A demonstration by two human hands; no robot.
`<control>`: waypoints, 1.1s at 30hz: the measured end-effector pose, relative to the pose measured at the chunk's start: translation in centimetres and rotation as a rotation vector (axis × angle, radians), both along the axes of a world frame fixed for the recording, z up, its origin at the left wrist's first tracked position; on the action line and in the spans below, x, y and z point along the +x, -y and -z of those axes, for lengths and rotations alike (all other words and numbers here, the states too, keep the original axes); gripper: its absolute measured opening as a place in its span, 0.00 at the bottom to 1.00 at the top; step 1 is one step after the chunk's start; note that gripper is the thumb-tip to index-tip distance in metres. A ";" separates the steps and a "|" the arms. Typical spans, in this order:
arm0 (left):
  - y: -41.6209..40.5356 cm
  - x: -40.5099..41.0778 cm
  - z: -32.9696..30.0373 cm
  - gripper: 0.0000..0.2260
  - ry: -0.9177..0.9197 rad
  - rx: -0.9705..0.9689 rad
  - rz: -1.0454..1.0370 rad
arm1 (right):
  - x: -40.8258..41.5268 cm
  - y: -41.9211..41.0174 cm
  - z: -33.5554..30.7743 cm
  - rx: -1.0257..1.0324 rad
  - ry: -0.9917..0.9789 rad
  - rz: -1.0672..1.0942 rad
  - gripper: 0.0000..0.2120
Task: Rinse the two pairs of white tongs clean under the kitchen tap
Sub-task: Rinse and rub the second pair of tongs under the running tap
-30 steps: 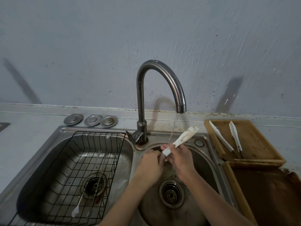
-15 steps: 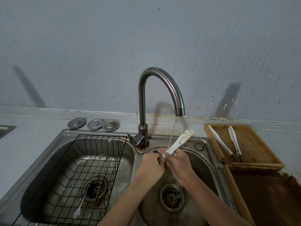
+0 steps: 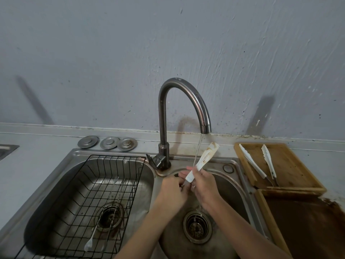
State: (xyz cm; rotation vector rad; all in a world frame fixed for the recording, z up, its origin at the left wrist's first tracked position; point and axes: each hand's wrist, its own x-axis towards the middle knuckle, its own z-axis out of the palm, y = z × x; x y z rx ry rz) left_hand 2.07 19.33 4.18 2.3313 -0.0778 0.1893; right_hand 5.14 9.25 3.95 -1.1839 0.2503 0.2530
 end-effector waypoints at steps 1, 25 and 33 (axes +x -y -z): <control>-0.1 0.0 0.1 0.09 -0.004 0.013 0.014 | 0.1 0.2 0.0 -0.002 0.006 -0.006 0.12; 3.0 2.2 2.6 0.14 -0.660 -1.645 -0.323 | 0.4 5.1 -1.2 -1.357 0.467 -0.598 0.04; 4.0 1.3 3.1 0.10 -0.744 -1.383 -0.302 | 0.8 5.7 -0.9 -1.536 0.530 -0.601 0.06</control>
